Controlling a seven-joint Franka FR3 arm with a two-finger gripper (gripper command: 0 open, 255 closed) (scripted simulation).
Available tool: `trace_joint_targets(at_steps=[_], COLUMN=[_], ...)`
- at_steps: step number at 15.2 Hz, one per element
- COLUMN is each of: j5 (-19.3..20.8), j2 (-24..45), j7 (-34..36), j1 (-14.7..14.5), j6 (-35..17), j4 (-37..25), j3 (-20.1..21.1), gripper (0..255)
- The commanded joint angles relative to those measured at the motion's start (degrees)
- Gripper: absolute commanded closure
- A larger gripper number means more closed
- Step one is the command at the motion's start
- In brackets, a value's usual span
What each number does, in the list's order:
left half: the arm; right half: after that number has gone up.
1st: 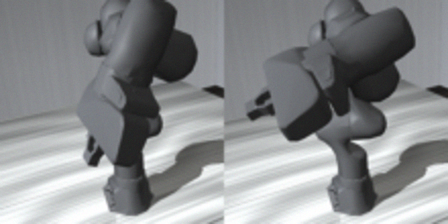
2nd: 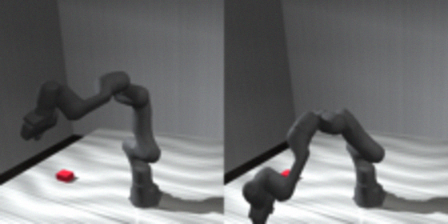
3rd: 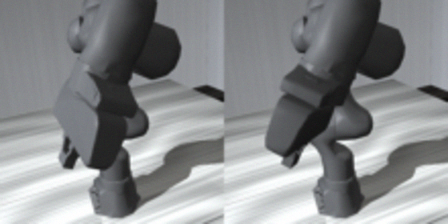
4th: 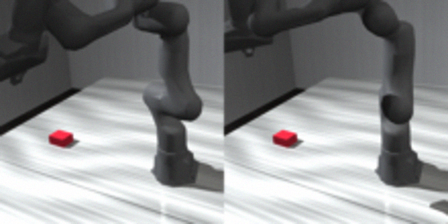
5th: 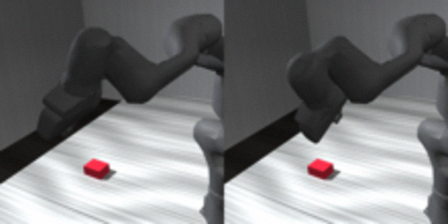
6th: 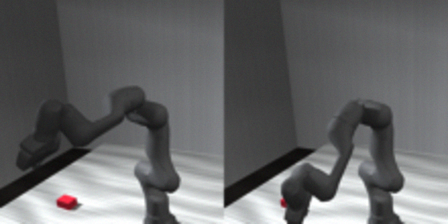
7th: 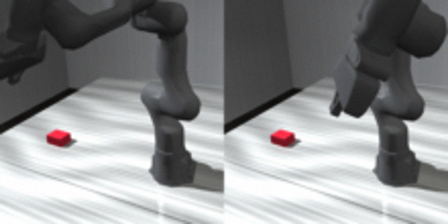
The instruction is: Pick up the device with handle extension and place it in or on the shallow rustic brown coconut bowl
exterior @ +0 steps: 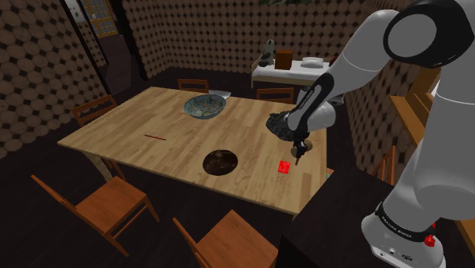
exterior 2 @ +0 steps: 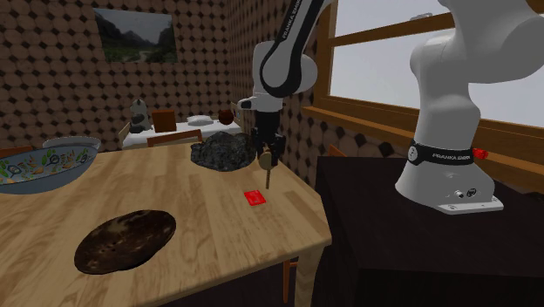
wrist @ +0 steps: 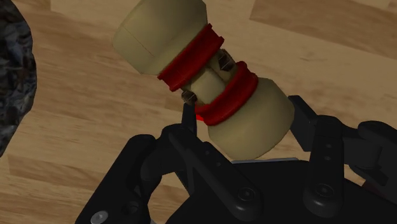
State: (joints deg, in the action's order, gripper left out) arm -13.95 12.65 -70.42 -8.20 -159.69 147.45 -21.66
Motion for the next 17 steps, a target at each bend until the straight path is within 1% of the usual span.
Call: trace_joint_targets(at_steps=[1,8,13,17], j5=[1.64,9.07,13.45,16.15], j2=[-1.43,-8.02,-12.52,-15.87], j7=[1.20,6.58,9.74,11.69], j1=[-0.67,-2.42,-2.54,-2.29], j6=[1.07,6.50,10.72,14.24], j4=[0.25,0.66,0.42,-0.08], j3=[-1.02,-4.16,-4.95,-4.99], gripper=[255,255,255,255])
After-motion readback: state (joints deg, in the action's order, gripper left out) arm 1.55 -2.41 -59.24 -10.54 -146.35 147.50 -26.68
